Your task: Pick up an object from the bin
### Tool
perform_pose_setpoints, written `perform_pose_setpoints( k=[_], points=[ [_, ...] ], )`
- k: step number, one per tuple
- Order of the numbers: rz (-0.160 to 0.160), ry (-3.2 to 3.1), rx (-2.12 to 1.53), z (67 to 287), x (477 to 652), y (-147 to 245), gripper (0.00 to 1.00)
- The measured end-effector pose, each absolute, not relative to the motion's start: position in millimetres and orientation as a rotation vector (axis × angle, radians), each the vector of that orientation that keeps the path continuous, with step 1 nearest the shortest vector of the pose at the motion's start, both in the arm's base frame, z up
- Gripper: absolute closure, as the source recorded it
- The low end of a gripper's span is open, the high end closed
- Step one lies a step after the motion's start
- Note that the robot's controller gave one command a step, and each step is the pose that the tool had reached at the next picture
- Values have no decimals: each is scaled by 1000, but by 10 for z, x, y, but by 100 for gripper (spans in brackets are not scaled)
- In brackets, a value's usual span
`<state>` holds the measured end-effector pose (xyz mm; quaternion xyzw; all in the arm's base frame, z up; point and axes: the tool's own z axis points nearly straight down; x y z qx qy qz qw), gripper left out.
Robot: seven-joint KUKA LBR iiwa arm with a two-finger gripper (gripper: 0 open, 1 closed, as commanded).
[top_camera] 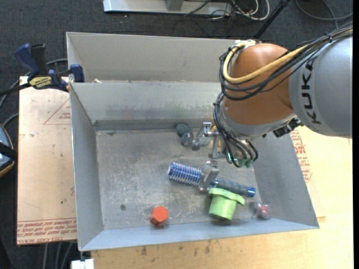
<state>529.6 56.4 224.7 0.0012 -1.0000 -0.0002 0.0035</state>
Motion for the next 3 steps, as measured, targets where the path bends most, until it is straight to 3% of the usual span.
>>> perform_pose_setpoints(
  k=[1, 3],
  points=[
    [-7, -3132, -320, 731, 5662, 282, 0],
    [-3, -3127, -315, 769, 5685, 297, 0]
  ],
)
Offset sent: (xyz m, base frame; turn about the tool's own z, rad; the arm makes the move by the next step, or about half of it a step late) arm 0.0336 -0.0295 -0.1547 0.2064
